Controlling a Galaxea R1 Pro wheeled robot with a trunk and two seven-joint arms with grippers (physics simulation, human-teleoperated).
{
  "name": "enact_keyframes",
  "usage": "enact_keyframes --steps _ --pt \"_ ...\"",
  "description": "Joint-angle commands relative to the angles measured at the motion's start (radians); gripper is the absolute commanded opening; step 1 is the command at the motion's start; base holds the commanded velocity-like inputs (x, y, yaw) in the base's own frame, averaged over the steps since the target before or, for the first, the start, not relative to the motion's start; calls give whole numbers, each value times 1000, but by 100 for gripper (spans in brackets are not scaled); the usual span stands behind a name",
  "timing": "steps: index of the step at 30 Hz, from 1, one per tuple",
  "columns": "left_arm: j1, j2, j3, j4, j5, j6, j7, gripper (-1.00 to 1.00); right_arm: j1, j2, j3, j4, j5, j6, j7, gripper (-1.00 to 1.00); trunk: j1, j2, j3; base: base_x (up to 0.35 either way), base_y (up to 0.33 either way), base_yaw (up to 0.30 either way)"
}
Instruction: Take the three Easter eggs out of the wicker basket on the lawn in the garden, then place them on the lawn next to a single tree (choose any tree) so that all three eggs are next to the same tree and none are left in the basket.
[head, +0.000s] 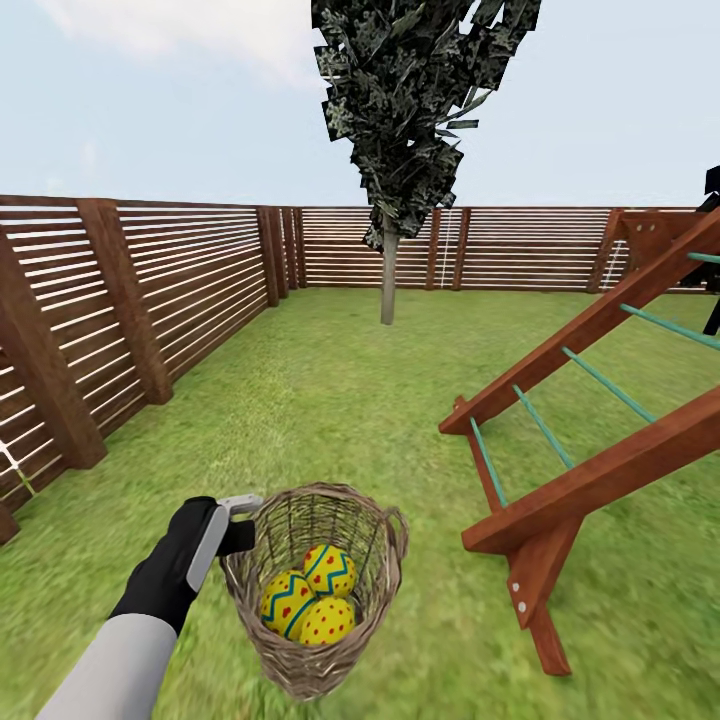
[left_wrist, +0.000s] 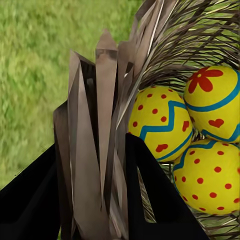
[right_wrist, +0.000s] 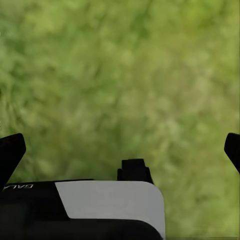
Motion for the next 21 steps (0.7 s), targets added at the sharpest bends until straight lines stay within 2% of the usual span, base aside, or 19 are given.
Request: enact_keyframes --steps 1,7,21 --pt "-1 1 2 -1 11 3 8 -100 -1 -2 -8 3 9 -7 2 100 0 -1 -1 0 0 0" --pt "-1 4 2 -3 11 3 8 -100 3 -1 -8 5 10 -6 6 100 0 -1 -4 0 0 9" --pt "-1 0 2 -1 11 3 8 -100 10 -2 -8 5 4 -6 5 100 0 -1 -26 0 0 77"
